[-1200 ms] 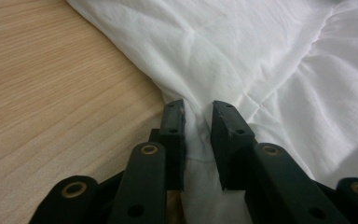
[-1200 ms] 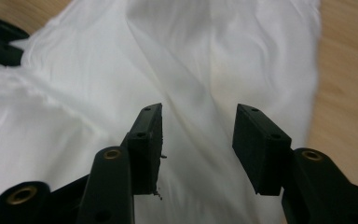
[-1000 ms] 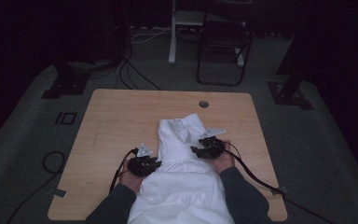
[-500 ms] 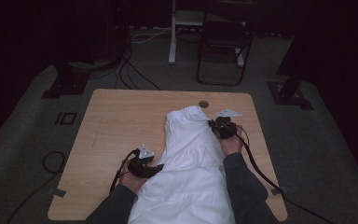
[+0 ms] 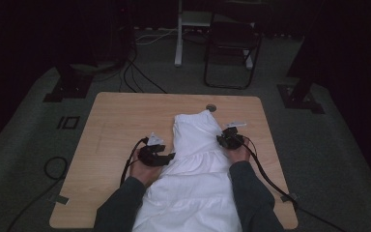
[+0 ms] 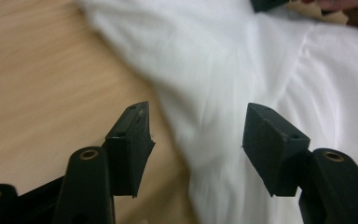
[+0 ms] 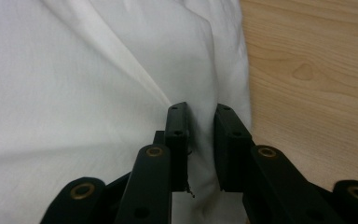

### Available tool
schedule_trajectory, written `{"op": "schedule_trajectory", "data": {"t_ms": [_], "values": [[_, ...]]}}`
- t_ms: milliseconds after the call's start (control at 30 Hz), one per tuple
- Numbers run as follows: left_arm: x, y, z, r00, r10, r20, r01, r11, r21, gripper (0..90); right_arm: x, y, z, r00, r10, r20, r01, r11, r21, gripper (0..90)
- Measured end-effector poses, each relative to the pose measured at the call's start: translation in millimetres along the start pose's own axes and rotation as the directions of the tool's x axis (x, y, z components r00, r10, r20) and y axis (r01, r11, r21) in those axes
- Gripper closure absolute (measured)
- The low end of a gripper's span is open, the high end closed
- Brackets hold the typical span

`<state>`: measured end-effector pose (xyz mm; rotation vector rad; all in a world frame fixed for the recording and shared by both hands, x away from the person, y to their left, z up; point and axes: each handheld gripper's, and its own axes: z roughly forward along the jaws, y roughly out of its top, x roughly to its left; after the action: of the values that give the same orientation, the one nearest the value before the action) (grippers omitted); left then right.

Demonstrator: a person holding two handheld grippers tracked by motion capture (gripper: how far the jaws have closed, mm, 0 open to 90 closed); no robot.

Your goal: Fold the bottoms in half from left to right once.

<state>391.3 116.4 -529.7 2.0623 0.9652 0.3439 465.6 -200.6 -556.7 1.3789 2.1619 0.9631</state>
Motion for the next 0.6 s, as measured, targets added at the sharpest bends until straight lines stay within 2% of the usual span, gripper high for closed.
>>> {"op": "schedule_trajectory", "data": {"t_ms": [67, 133, 233, 300, 333, 367, 400, 433, 500, 600], "values": [[-3.6, 10.1, 17.7, 0.9996, 0.028, -0.005, -0.027, 0.9995, 0.017, 40.9, -0.6, 0.0, 0.0, 1.0000, 0.005, -0.006, -0.005, 1.000, 0.001, 76.0], [-5.2, 13.3, 32.8, 0.9991, 0.036, -0.024, -0.035, 0.9983, 0.046, 41.0, -0.5, -1.0, -0.1, 1.0000, 0.006, -0.007, -0.006, 1.000, -0.004, 75.4], [-2.8, 8.7, 51.5, 0.9989, 0.012, -0.044, -0.008, 0.9963, 0.085, 42.3, -0.7, -3.8, -0.5, 0.9998, 0.014, -0.014, -0.014, 1.000, -0.022, 74.2], [-2.7, 6.9, 50.0, 0.9987, 0.003, -0.051, 0.001, 0.9972, 0.074, 46.6, 0.0, -6.5, -1.7, 0.9996, 0.017, -0.021, -0.017, 0.999, -0.032, 74.1], [-3.6, 6.3, 47.9, 0.9987, 0.009, -0.051, -0.004, 0.9965, 0.083, 51.9, 0.8, -7.6, -2.2, 0.9996, 0.020, -0.023, -0.020, 0.999, -0.035, 74.1], [-4.4, 5.5, 46.7, 0.9983, 0.022, -0.054, -0.017, 0.9960, 0.088, 61.8, 2.7, -9.4, -3.6, 0.9996, 0.016, -0.024, -0.017, 0.999, -0.037, 74.2], [-4.9, 4.6, 44.8, 0.9978, 0.035, -0.056, -0.030, 0.9948, 0.097, 66.7, 4.0, -10.6, -4.6, 0.9995, 0.014, -0.027, -0.015, 0.999, -0.038, 74.2], [-5.0, 3.3, 42.7, 0.9982, 0.031, -0.050, -0.026, 0.9945, 0.102, 71.7, 5.8, -12.4, -6.2, 0.9993, 0.019, -0.032, -0.021, 0.999, -0.038, 74.4], [-6.2, -1.7, 37.2, 0.9989, 0.009, -0.045, -0.004, 0.9949, 0.100, 76.9, 10.2, -17.1, -10.4, 0.9987, 0.023, -0.046, -0.025, 0.999, -0.038, 74.4], [-14.4, -15.5, 25.3, 0.9989, 0.009, -0.046, -0.005, 0.9965, 0.083, 78.0, 18.2, -26.2, -18.6, 0.9985, 0.008, -0.055, -0.010, 0.999, -0.040, 74.4]]}}
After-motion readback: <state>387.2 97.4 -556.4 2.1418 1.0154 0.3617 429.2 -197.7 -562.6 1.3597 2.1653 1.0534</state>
